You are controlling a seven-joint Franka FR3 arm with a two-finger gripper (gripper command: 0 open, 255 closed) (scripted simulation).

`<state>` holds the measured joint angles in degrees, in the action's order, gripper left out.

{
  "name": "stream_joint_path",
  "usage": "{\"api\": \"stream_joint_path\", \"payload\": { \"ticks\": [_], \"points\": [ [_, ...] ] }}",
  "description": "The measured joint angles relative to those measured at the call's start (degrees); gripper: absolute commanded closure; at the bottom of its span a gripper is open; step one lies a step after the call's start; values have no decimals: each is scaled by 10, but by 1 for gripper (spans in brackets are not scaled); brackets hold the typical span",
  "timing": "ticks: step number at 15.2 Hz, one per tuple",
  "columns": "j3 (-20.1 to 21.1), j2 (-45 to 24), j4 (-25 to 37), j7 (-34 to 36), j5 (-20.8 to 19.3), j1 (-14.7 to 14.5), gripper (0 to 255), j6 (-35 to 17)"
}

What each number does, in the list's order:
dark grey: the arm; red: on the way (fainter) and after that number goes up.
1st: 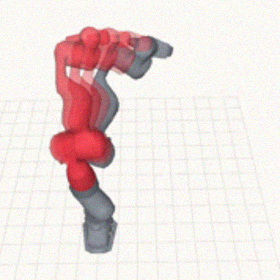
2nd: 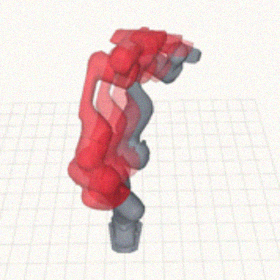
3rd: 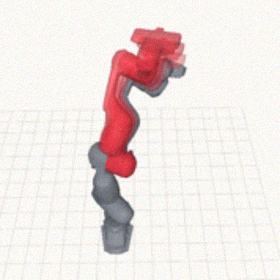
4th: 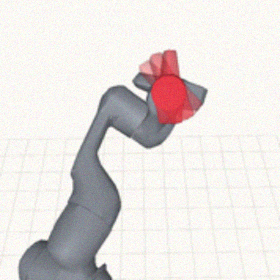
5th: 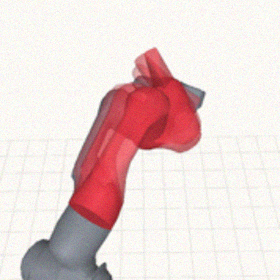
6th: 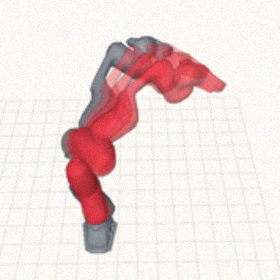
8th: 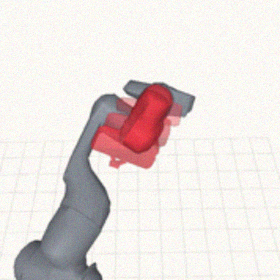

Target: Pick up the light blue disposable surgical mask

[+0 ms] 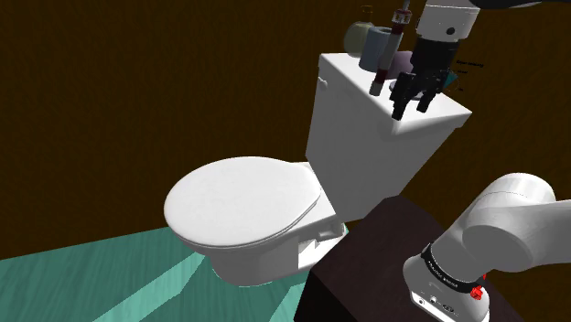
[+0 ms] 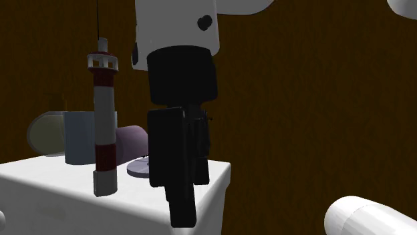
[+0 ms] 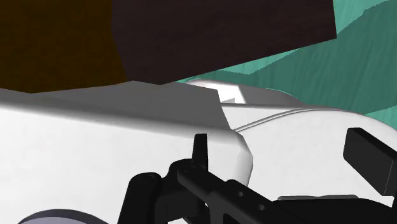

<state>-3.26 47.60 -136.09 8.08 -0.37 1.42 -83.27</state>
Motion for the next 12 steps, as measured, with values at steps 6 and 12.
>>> {"api": "stream_joint_path", "payload": {
  "ticks": [6,12],
  "points": [
    [-10,-32,14,-26,-76,22,0,-10],
    [-19,-86,41,-54,-186,53,0,-35]
  ]
}}
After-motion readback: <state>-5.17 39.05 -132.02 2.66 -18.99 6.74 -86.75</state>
